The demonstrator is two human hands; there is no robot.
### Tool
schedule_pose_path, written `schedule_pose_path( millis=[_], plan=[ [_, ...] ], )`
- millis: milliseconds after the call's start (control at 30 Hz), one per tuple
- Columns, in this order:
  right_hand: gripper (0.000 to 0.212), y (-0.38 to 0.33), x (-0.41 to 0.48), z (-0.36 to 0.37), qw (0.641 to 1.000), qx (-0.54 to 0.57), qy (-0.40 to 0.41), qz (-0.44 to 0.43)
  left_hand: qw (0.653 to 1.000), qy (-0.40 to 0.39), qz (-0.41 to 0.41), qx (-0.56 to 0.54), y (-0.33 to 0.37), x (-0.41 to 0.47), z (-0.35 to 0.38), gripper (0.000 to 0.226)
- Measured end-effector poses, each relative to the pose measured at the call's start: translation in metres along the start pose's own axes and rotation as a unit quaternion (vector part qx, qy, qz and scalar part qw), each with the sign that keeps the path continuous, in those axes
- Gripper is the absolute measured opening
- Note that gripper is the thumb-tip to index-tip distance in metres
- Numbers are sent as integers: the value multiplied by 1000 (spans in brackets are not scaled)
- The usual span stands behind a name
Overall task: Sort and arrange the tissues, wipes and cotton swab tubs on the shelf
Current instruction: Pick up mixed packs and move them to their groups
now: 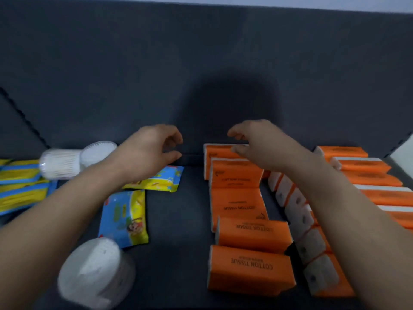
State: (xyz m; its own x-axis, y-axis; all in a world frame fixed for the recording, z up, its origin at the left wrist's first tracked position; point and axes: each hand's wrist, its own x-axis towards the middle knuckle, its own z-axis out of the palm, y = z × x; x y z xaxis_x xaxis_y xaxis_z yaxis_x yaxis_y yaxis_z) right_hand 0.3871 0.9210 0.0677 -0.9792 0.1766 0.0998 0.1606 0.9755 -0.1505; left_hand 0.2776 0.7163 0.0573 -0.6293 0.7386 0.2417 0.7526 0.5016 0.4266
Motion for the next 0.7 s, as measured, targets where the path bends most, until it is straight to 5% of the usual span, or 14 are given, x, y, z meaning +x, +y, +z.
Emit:
schedule_pose_path(
  millis=[333, 500, 700],
  plan=[
    [46, -81, 36, 21, 992, -20, -35, -123, 993, 57, -91, 44, -46, -83, -39, 18],
    [48, -117, 58, 42, 990, -51, -90, -101, 992, -37, -121, 10, -86, -93, -34, 25],
    [53, -135, 78, 79, 984, -58, -169, -18, 980, -189, -61, -10, -120, -83, -23, 43]
  ],
)
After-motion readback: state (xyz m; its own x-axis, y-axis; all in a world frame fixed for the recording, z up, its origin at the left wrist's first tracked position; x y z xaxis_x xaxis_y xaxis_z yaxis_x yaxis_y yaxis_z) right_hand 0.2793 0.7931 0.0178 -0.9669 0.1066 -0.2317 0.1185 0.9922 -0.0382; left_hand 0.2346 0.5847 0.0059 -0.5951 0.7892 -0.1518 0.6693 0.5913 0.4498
